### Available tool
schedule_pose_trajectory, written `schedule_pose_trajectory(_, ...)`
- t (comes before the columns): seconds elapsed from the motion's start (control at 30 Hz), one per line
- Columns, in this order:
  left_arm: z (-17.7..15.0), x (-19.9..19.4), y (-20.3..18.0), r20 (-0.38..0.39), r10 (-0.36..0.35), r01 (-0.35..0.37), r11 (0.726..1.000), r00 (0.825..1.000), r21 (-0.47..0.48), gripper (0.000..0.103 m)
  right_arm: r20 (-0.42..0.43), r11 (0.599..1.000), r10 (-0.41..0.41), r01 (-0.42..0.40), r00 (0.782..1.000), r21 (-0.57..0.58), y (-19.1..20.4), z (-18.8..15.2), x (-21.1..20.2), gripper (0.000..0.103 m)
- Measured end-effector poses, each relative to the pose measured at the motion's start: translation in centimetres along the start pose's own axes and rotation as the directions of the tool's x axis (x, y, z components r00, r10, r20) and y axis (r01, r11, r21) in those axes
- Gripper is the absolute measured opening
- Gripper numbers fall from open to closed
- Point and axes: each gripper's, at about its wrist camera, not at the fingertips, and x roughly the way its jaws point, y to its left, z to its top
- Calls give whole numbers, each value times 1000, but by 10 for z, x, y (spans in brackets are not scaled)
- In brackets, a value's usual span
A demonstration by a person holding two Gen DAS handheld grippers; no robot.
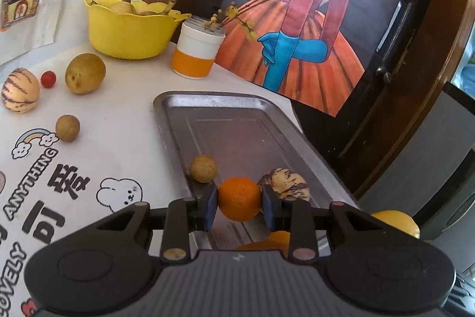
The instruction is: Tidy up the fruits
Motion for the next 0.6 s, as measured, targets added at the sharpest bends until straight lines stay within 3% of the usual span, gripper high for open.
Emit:
schedule_pose_trajectory(0.13,-3,9,9,-34,-41,40,998,999,-46,35,-34,1000,-18,18,999,-11,3,1,15,59)
schedule_pose_trajectory(0.6,-6,14,13,-53,-70,69,997,996,-27,35,-66,998,-69,69,995,-9,17,-2,29,61)
